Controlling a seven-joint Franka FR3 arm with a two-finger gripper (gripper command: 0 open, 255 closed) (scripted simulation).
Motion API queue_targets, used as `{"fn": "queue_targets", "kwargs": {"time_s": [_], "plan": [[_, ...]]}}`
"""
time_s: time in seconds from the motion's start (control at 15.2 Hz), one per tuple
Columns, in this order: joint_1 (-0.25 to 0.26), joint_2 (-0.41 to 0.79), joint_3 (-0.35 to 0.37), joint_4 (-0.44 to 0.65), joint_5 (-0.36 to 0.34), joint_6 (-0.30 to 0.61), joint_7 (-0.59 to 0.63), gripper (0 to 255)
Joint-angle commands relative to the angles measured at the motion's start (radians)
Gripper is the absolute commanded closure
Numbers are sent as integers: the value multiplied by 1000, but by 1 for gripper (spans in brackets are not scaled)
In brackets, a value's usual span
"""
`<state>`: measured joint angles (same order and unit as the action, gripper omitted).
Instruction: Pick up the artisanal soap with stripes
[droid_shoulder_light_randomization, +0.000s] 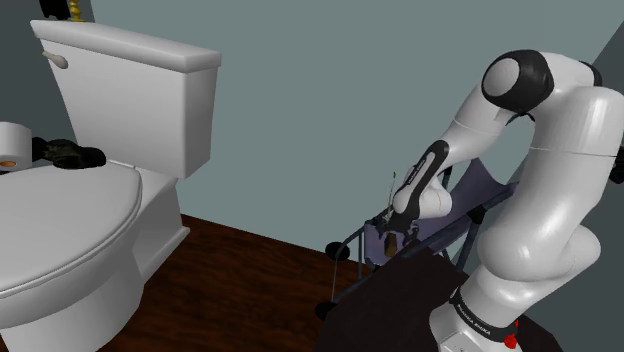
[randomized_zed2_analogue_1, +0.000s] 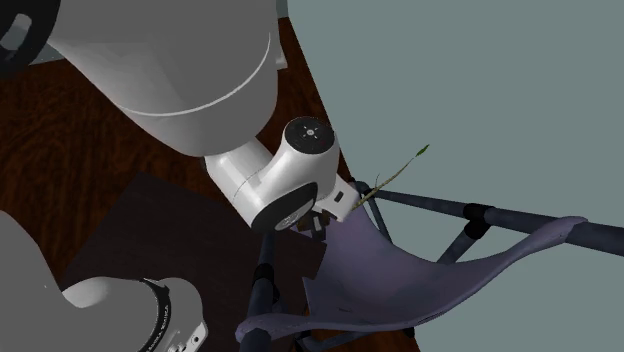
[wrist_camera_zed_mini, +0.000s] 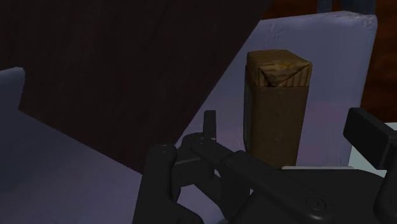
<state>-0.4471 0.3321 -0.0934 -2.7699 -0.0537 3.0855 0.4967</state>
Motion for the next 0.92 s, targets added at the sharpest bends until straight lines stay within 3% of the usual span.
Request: {"fn": "queue_targets", "kwargs": {"time_s": [0.0, 0.13, 0.2, 0.73, 0.86], "plan": [[-6, 63, 5, 13, 4, 37, 2, 0], [-6, 63, 5, 13, 3, 37, 3, 0], [-10, 71, 7, 19, 3, 38, 1, 255], [17, 69, 5, 5, 9, 50, 19, 255], [-4, 42, 3, 6, 3, 23, 2, 255]]}}
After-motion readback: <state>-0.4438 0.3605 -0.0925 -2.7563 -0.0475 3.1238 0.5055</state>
